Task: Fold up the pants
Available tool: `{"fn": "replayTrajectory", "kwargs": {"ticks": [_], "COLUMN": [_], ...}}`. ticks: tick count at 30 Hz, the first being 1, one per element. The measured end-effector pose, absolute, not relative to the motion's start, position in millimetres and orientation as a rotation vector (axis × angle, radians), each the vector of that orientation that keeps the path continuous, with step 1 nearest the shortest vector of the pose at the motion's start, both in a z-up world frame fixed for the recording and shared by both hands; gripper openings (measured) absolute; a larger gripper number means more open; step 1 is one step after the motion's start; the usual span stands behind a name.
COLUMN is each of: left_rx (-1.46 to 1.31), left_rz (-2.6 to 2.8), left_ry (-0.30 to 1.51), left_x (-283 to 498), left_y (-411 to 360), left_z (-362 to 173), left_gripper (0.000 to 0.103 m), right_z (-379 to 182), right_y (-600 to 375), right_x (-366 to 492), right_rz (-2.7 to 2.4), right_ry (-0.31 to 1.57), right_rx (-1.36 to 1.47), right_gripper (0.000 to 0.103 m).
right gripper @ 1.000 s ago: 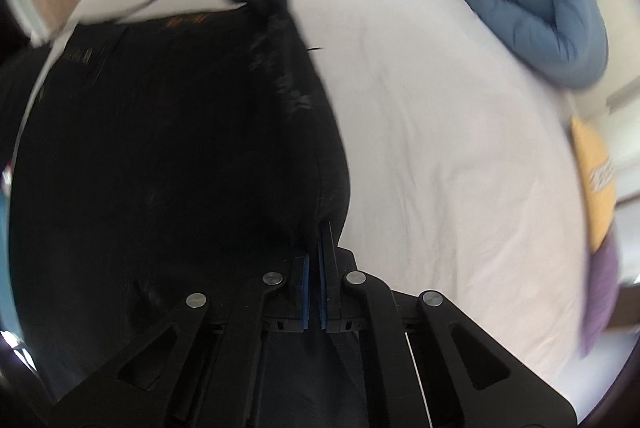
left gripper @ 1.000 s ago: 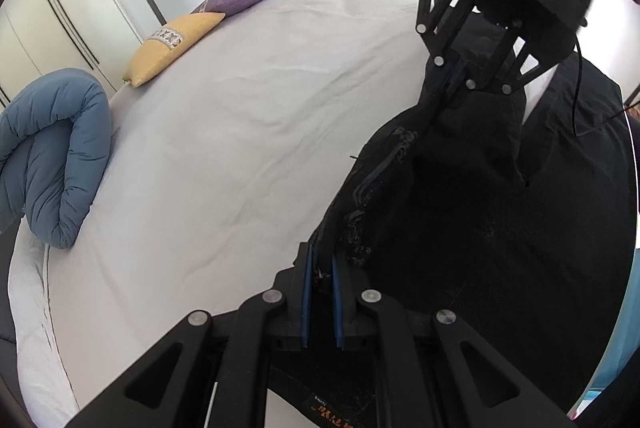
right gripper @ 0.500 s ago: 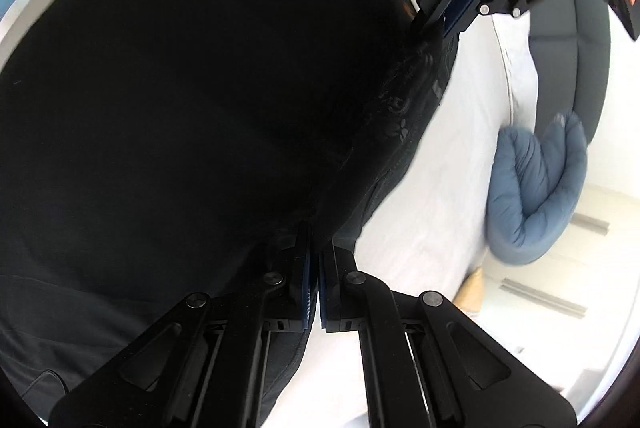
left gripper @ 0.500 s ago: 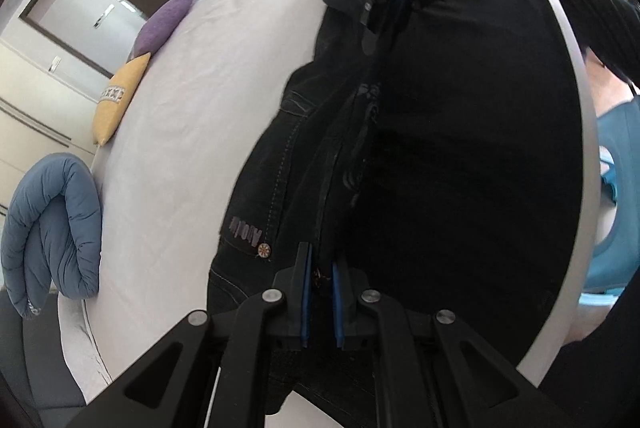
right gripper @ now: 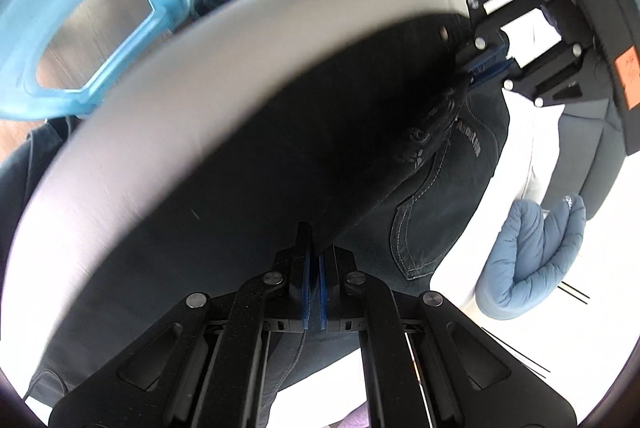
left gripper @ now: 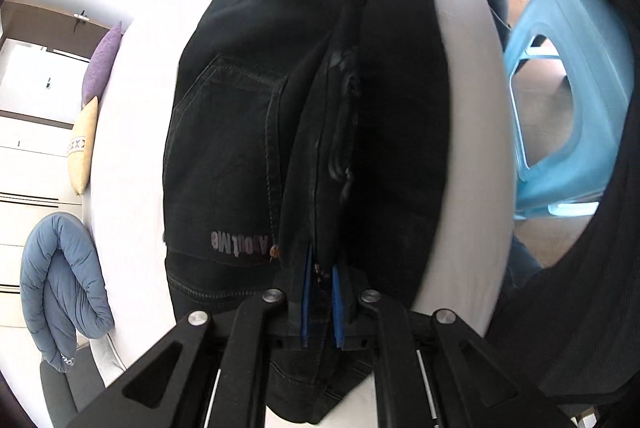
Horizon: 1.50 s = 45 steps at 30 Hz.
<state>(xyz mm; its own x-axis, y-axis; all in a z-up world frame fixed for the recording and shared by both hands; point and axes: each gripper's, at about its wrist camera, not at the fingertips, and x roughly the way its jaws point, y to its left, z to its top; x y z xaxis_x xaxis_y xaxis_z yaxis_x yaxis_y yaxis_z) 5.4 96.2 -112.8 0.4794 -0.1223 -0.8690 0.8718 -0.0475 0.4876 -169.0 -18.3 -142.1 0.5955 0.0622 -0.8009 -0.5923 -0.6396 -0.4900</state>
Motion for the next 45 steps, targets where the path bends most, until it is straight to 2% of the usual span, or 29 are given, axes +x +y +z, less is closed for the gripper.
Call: {"fn": "replayTrajectory", "kwargs": {"ticks": [10, 22, 27, 28, 29, 31, 35, 40, 45], "left_rx": [1.347, 1.273, 1.292, 1.287, 1.277, 1.254, 1.189, 0.913, 0.718], "left_rz": [-0.851, -0.800, -0.739, -0.737, -0.730, -0.712, -0.665, -0.670, -0.696], "left_ry": [0.757, 0.800, 0.760, 0.770, 0.782, 0.803, 0.842, 0.845, 0.940], "left_x": [-7, -6, -14, -14, -16, -18, -15, 13, 57], "left_y": [119, 130, 131, 133, 136, 144, 158, 136, 82], "left_z": [-121, -131, -130, -127, -121, -108, -86, -50, -78], "left_gripper": [0.005, 0.005, 0.012, 0.018, 0.033, 0.047, 0.047, 0.047, 0.047], "right_z": [-135, -157, -165, -164, -162, -162, -166, -166, -167], "right_y": [-2, 21, 25, 25, 25, 23, 23, 25, 21], "right_x": [-199, -222, -213, -211, -209, -207, -206, -200, -201], "right_rz": [1.032, 0.998, 0.970, 0.967, 0.964, 0.950, 0.908, 0.865, 0.789], "right_ry": [0.483, 0.529, 0.602, 0.620, 0.635, 0.652, 0.654, 0.686, 0.660], "right_rx": [-1.955, -1.944, -1.843, -1.810, -1.781, -1.741, -1.694, -1.608, -1.516], "right_gripper": [0.002, 0.002, 0.002, 0.002, 0.002, 0.002, 0.002, 0.003, 0.003]}}
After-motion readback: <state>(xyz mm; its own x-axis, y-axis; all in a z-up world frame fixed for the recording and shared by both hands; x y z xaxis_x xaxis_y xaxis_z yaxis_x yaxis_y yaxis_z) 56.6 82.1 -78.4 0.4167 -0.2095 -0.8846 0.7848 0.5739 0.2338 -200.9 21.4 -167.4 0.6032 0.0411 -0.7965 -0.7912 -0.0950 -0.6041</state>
